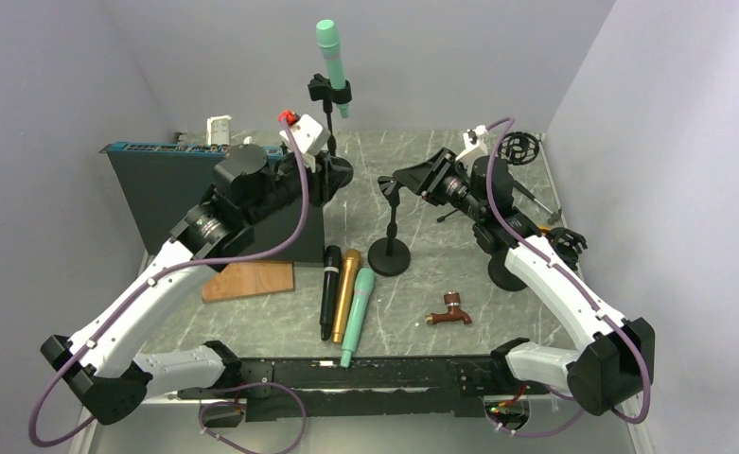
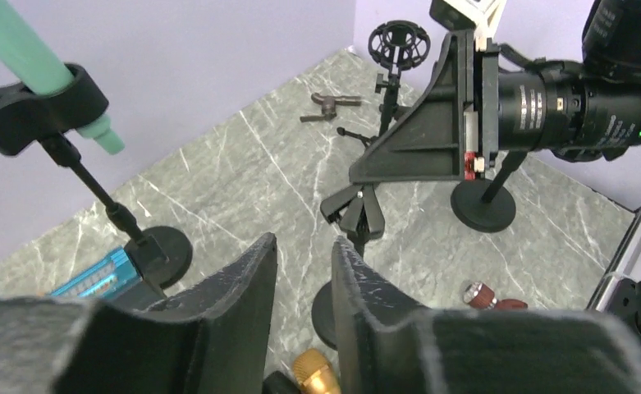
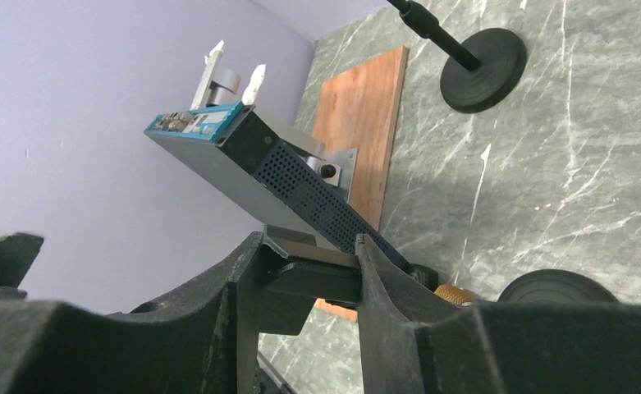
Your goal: Remove the microphone from the stand
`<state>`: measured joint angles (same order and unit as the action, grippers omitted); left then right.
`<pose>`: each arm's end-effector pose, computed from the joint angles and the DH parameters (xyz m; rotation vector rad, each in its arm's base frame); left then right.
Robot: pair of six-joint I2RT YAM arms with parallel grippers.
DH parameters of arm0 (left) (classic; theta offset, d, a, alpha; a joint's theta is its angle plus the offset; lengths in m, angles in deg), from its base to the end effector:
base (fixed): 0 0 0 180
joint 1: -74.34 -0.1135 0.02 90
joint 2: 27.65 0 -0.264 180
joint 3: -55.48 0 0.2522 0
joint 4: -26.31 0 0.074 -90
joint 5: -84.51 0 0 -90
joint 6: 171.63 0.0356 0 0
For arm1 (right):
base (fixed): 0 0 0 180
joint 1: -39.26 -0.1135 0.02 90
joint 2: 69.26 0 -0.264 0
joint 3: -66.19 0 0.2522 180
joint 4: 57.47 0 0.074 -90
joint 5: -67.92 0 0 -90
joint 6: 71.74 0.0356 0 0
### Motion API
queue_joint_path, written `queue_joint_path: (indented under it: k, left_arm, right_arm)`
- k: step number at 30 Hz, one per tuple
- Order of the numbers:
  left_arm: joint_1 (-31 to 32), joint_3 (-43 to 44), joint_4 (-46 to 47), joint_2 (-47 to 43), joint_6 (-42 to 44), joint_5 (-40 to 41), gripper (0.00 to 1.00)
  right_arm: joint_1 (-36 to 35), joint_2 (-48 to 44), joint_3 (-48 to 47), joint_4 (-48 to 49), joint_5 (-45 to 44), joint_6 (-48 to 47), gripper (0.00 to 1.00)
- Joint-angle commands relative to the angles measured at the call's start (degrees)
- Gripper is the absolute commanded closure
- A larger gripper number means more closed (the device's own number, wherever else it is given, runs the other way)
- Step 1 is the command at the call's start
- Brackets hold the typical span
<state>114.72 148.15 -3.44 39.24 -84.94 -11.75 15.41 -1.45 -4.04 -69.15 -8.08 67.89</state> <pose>0.1899 -0.1666 0.4584 0.6155 1.5661 -0.6687 0.2521 0.1208 0.3511 0.2259 1.8581 1.1299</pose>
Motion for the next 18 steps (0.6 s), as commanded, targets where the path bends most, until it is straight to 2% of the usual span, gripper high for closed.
queue_joint_path:
  k: [1, 2, 4, 5, 6, 11, 18]
  left_arm:
    - [-0.15, -4.10, 3.47, -2.23, 5.36, 1.44, 0.54]
    - [-0.13, -4.86, 3.83, -2.62, 5.78, 1.44, 0.39]
    - [-0.13, -6.19, 4.55, -3.26, 6.72, 0.67, 0.19]
    - [-0.17, -6.69, 4.62, -3.48, 6.92, 0.50, 0.05]
    - [-0.20, -6.96, 4.58, -3.64, 7.06, 0.48, 0.02]
    - [-0.17, -7.59, 4.26, -4.67, 7.37, 2.59, 0.01]
    - [-0.15, -9.37, 5.44, -6.89, 7.40, 7.43, 0.01]
  right_arm:
    - [1.22, 0.33, -0.79, -2.95, -2.91, -4.91, 1.00]
    - [1.37, 0.64, -1.29, -2.89, -2.93, -5.11, 1.00]
    - [1.73, 1.35, -2.70, -3.28, -3.52, -5.39, 1.00]
    - [2.03, 1.95, -3.44, -3.39, -3.66, -5.49, 1.00]
    - [2.21, 2.37, -4.14, -3.48, -3.97, -5.57, 1.00]
    - [4.76, 5.52, -7.63, -2.38, -4.39, -4.98, 1.00]
    - [9.07, 14.51, -15.91, 1.23, -1.90, -4.64, 1.00]
